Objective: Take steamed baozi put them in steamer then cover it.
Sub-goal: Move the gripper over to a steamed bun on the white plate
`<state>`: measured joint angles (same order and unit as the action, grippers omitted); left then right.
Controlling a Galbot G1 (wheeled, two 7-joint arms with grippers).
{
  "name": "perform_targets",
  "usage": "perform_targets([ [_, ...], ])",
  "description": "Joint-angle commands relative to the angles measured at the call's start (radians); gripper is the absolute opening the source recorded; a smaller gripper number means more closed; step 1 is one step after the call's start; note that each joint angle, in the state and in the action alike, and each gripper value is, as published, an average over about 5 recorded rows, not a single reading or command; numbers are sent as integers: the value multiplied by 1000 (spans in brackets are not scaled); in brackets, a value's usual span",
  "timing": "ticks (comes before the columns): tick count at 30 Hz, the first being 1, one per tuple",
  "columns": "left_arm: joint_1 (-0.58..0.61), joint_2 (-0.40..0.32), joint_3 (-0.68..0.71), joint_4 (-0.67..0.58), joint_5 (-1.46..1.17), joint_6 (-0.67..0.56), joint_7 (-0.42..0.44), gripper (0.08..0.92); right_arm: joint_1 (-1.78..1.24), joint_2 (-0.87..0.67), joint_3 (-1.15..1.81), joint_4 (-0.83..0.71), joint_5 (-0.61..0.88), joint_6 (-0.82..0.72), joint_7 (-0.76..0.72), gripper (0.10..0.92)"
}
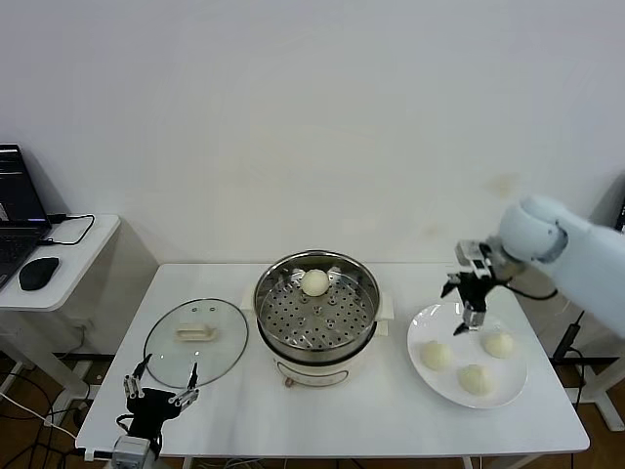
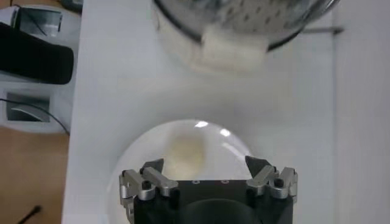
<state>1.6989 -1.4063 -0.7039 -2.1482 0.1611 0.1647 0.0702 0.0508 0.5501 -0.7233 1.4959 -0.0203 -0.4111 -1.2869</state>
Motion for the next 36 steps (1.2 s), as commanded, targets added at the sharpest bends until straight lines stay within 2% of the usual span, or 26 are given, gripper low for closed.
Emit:
perform_targets([
  [1, 4, 0, -1, -6, 3, 0, 0, 823, -212, 15, 133, -40, -76, 1, 32, 823],
  [12, -9, 7, -4, 34, 5, 1, 2, 823, -257, 133, 162, -158, -115, 38, 105, 823],
  [36, -29, 10, -3, 66, 10, 5, 6, 823, -276, 197, 164, -253, -180, 84, 110, 823],
])
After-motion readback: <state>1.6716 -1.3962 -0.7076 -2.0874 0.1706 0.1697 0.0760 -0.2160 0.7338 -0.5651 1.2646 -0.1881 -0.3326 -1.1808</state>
